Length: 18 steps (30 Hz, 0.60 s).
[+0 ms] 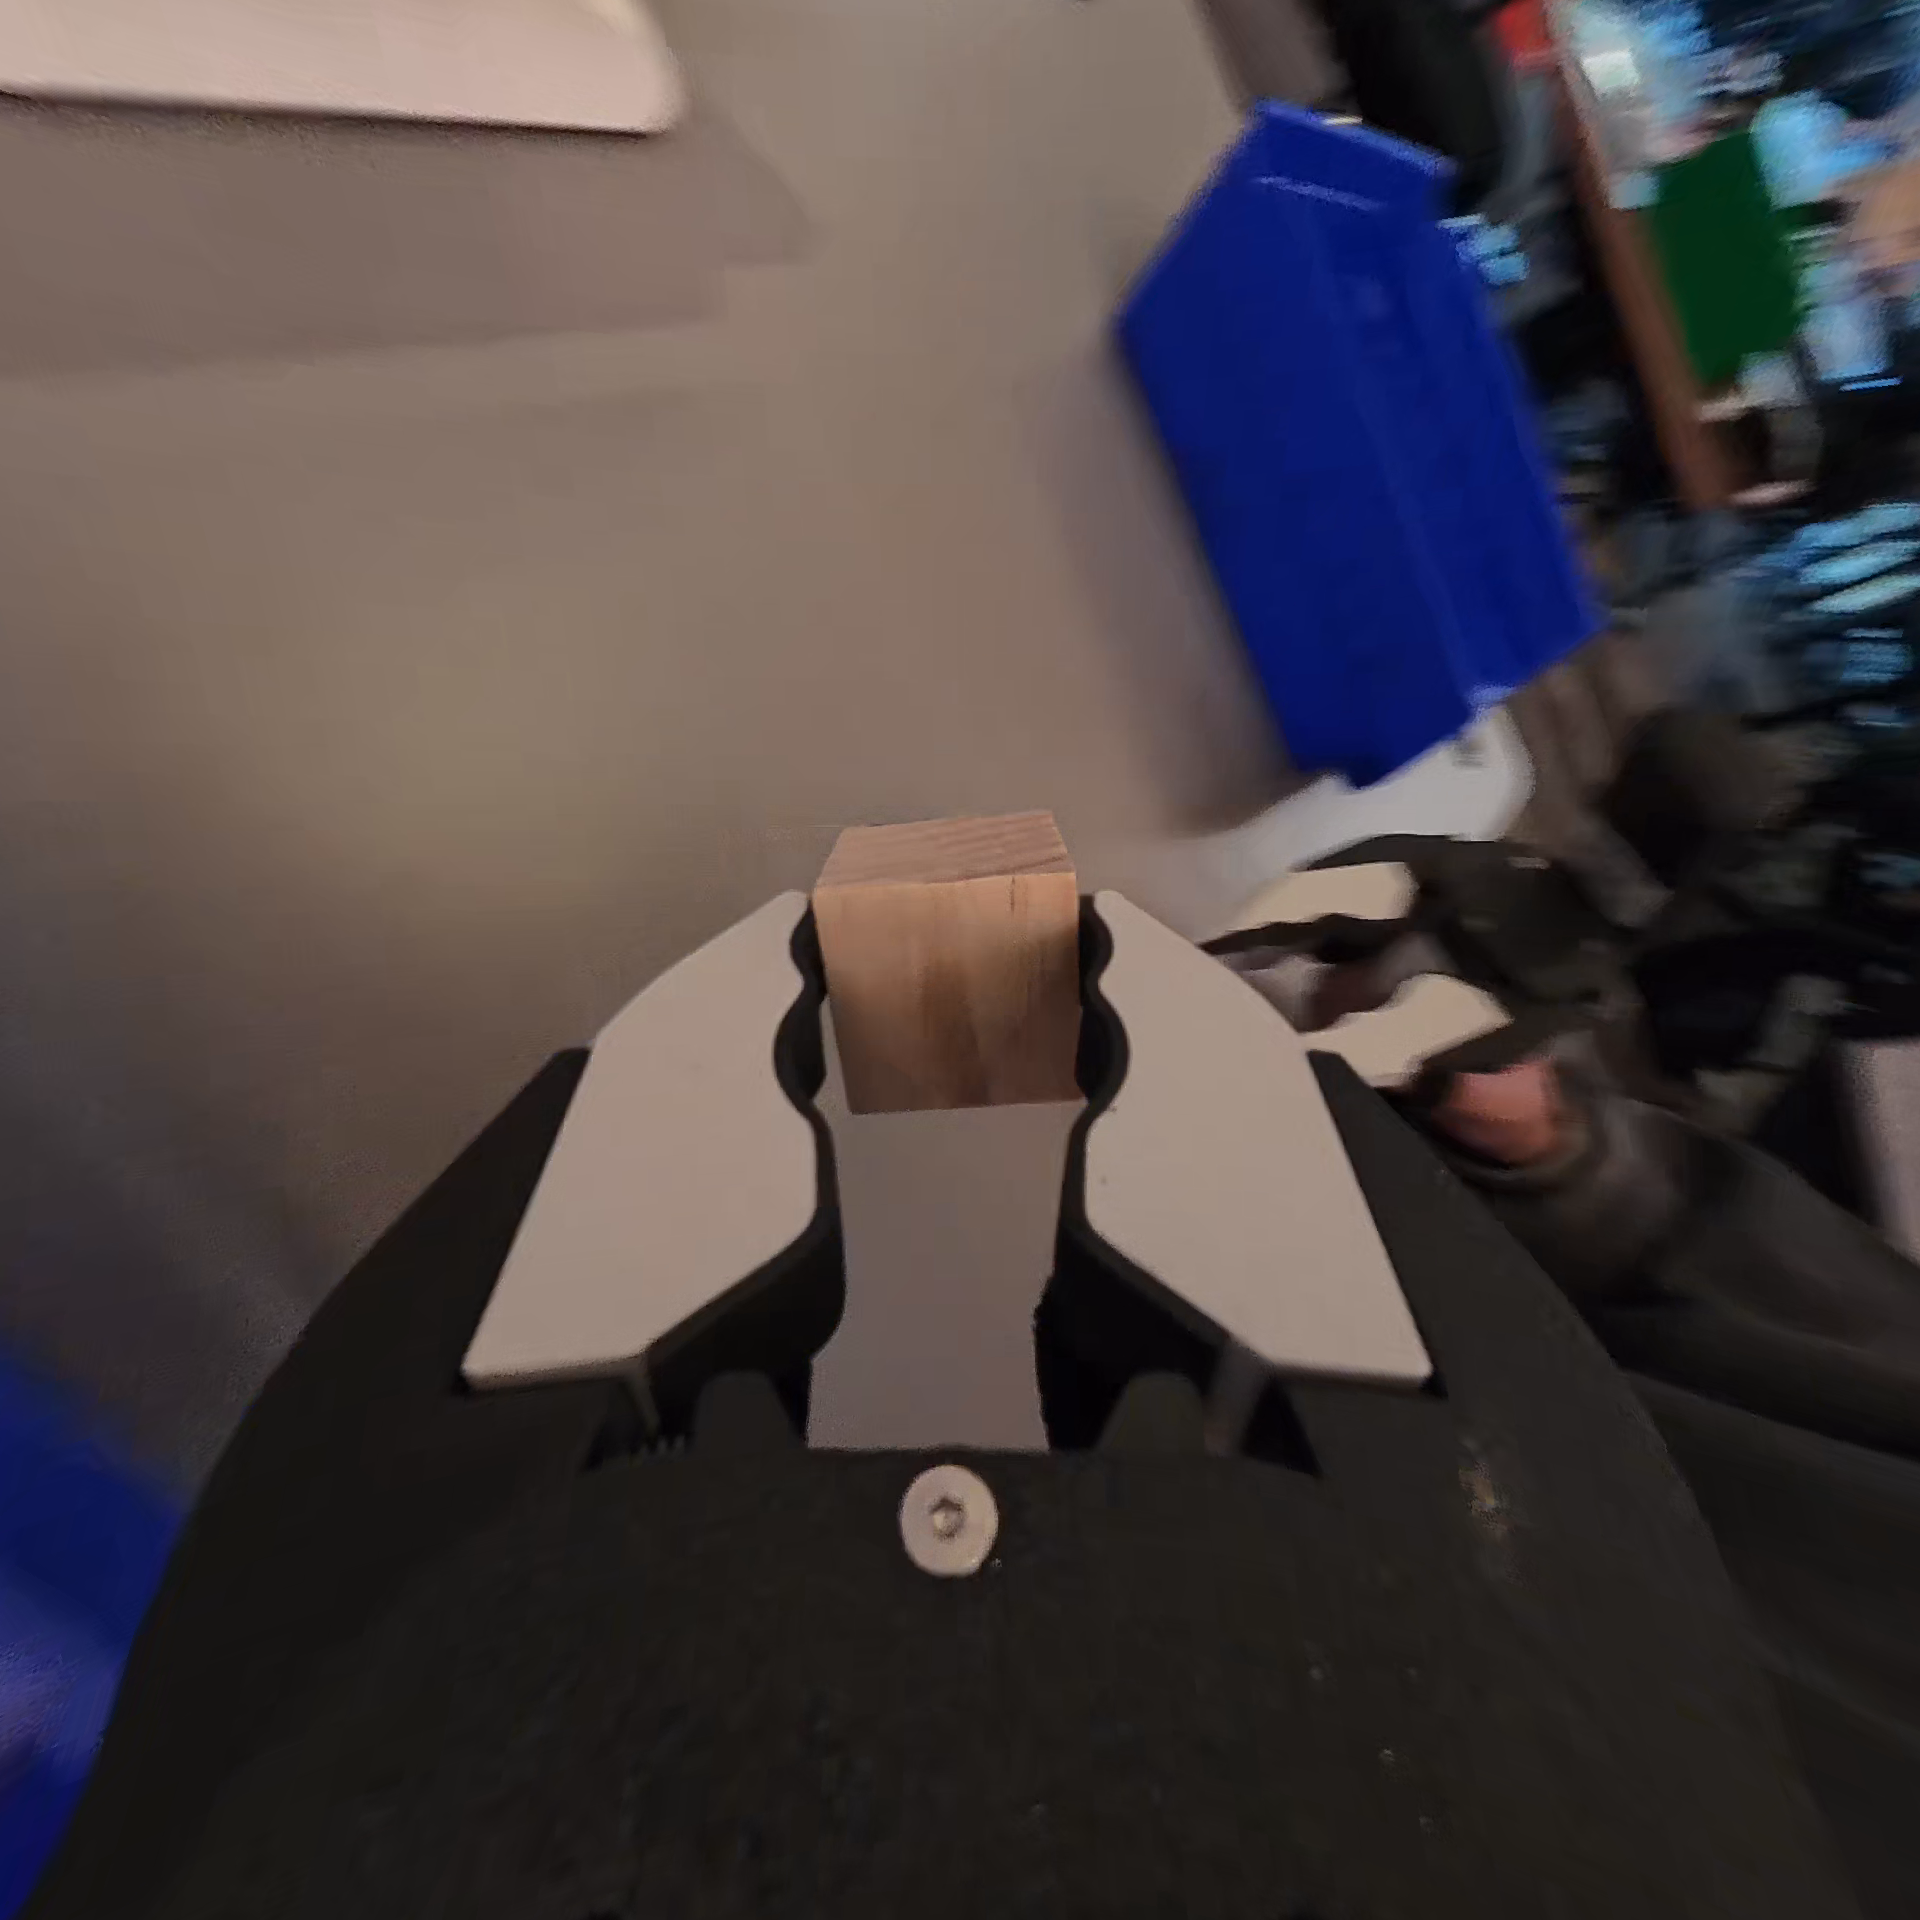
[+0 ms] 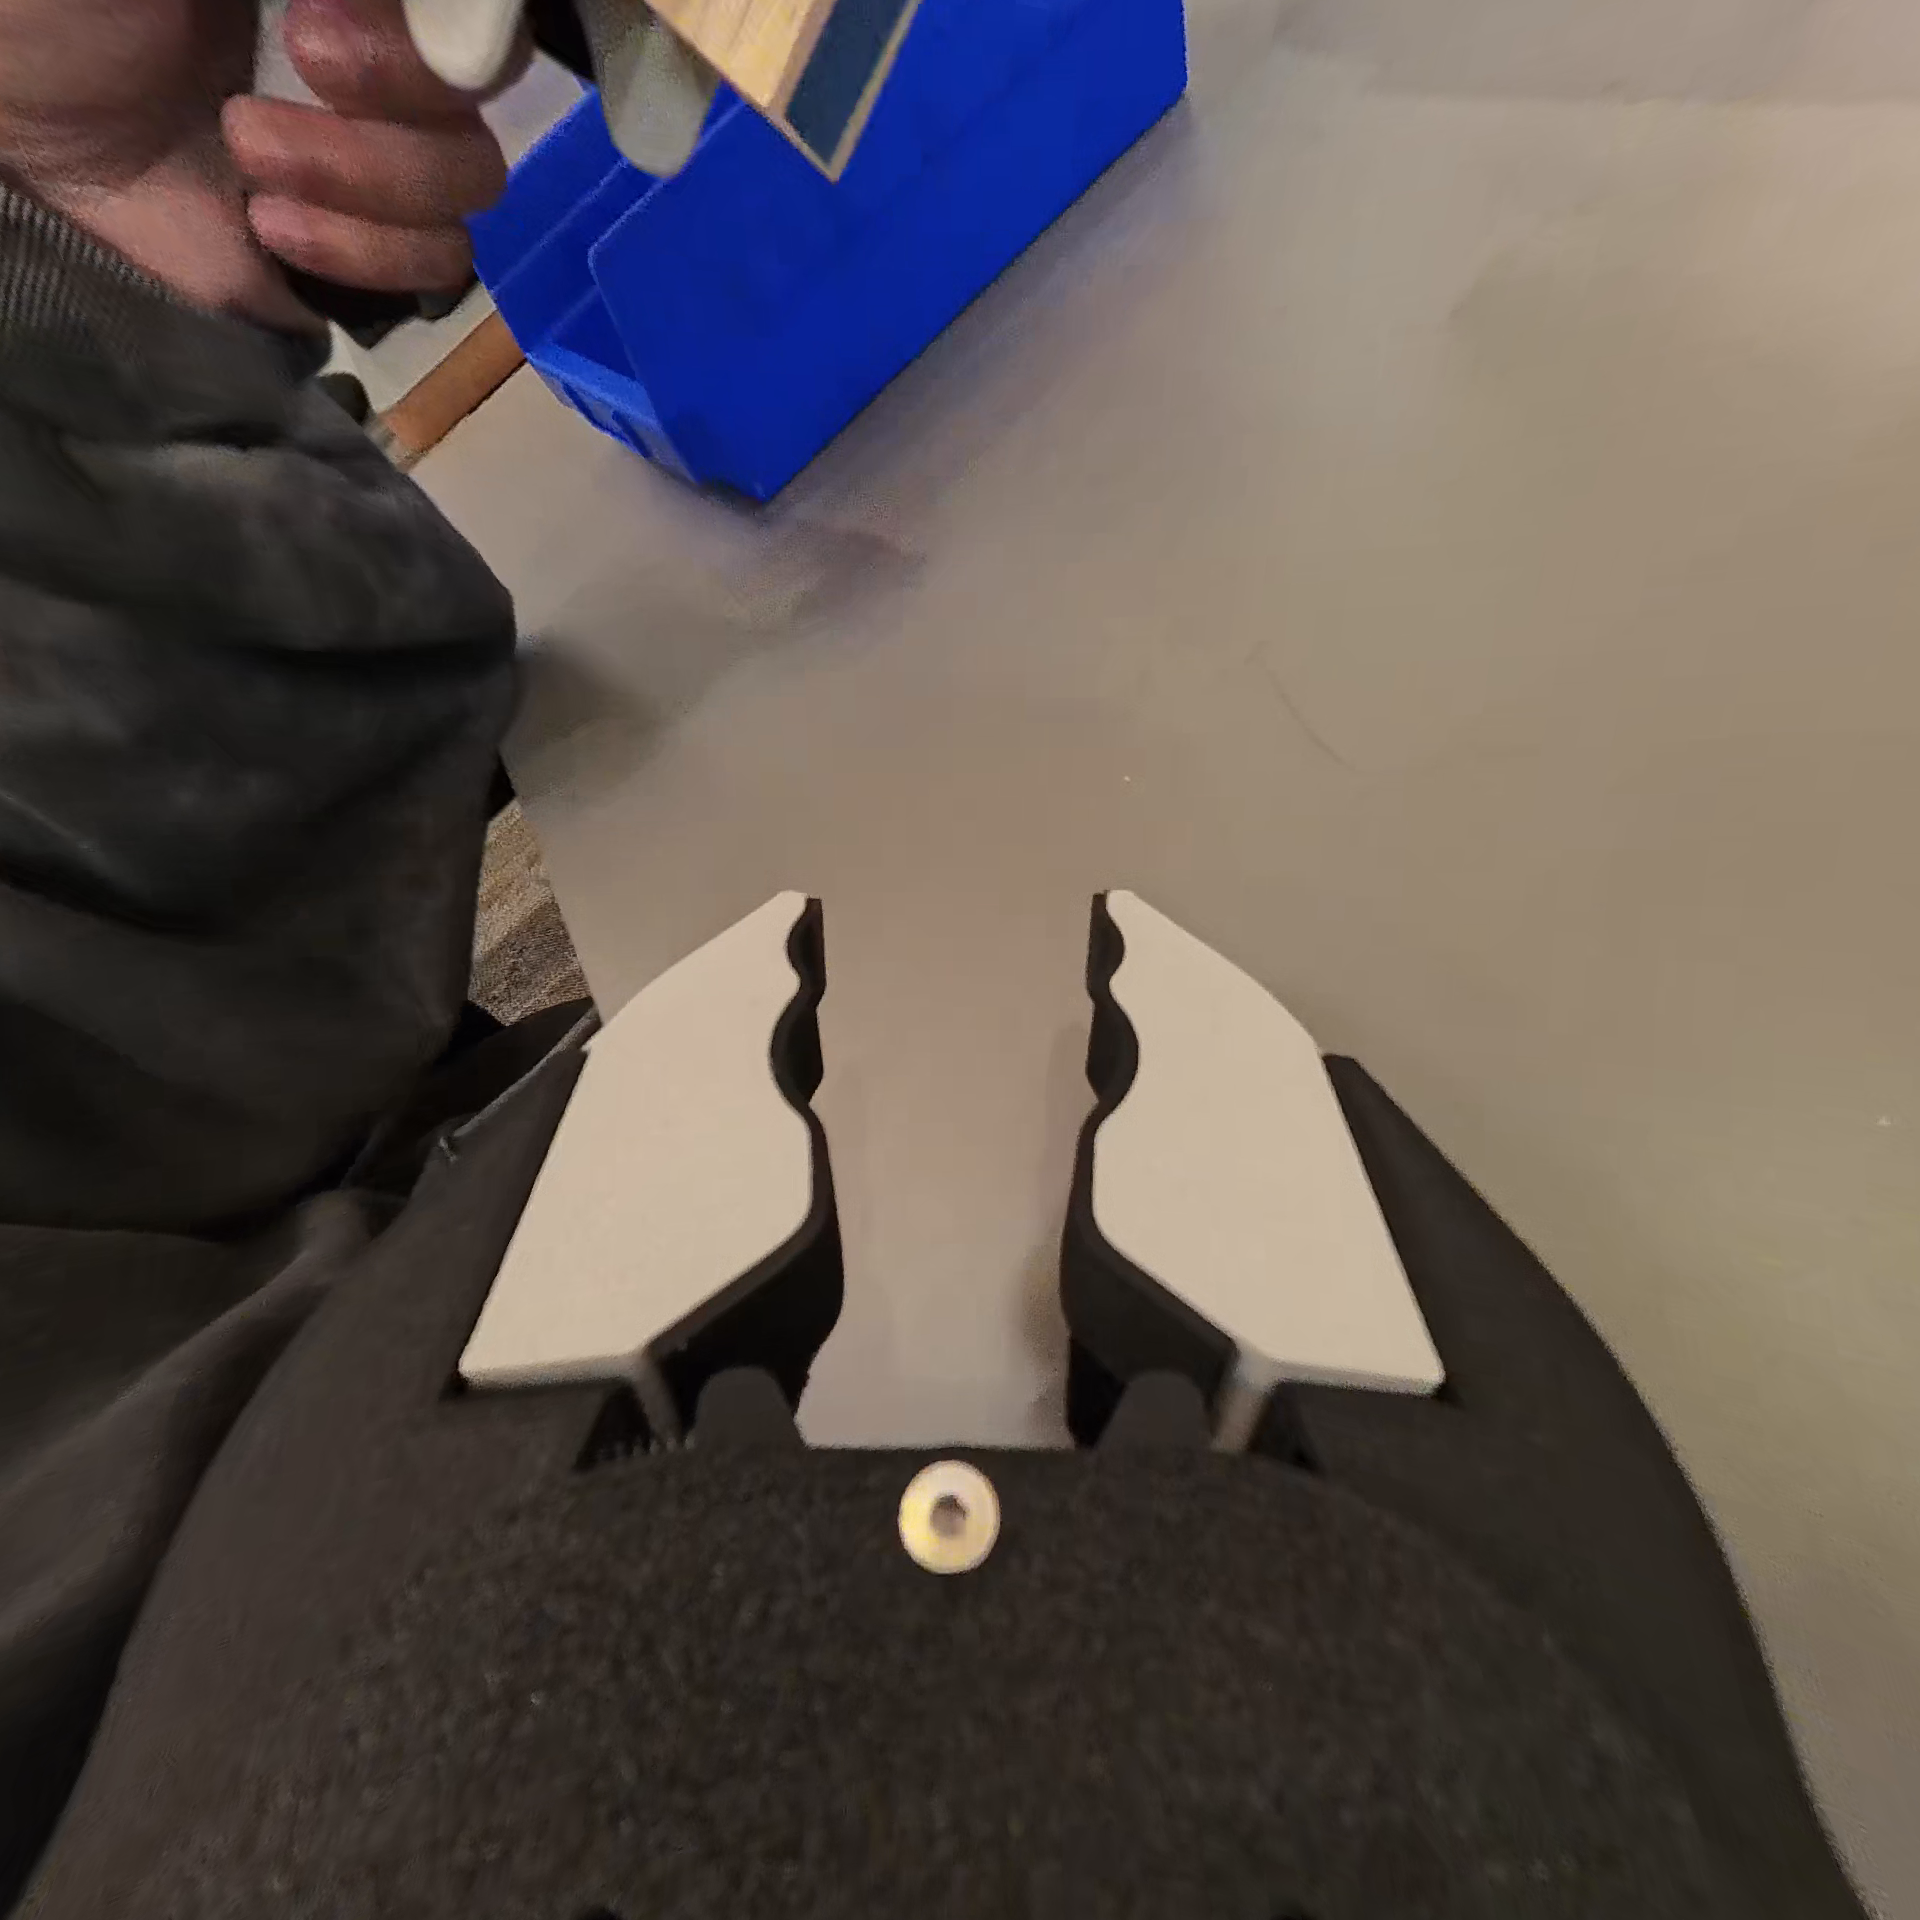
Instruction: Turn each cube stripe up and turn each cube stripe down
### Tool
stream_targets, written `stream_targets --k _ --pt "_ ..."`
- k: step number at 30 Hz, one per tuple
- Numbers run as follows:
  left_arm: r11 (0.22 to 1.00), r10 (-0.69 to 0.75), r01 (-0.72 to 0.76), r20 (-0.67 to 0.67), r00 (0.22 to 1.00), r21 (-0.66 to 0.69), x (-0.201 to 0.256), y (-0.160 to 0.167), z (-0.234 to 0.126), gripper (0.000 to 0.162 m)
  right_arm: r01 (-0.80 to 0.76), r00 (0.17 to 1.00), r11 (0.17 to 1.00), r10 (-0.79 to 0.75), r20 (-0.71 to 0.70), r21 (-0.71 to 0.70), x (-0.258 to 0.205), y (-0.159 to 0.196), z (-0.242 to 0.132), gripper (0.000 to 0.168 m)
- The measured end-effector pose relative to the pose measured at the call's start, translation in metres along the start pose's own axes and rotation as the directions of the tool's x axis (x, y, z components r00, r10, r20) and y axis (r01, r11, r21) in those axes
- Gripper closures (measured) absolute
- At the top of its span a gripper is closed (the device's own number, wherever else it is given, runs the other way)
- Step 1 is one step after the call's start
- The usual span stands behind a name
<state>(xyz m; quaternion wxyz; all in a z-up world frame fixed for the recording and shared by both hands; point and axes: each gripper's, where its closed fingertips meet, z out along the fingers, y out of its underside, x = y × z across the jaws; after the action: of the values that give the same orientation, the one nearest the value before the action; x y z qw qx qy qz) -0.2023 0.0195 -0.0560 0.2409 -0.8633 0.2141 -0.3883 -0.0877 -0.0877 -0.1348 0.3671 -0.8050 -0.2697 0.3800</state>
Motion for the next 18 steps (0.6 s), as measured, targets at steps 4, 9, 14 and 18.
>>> stream_targets --k 4,9,14,18 --pt "0.988 -0.097 0.136 -0.409 0.907 0.067 0.057 -0.01 0.023 0.117 -0.084 0.994 0.996 0.081 0.071 0.038 -0.001 -0.009 0.002 0.119" --pt "0.92 -0.248 0.391 -0.809 0.533 -0.025 0.097 -0.026 0.005 0.118 -0.425 0.818 0.902 0.347 0.458 0.077 -0.033 -0.064 -0.009 0.116" --pt "0.913 -0.281 0.407 -0.773 0.569 -0.033 0.087 -0.019 0.023 0.118 -0.664 0.515 0.746 0.513 0.686 -0.059 -0.049 -0.109 -0.011 0.104" --pt "0.924 -0.238 0.38 -0.717 0.655 0.04 0.085 -0.016 0.033 0.118 -0.68 0.532 0.733 0.511 0.675 -0.019 -0.04 -0.126 0.002 0.104"
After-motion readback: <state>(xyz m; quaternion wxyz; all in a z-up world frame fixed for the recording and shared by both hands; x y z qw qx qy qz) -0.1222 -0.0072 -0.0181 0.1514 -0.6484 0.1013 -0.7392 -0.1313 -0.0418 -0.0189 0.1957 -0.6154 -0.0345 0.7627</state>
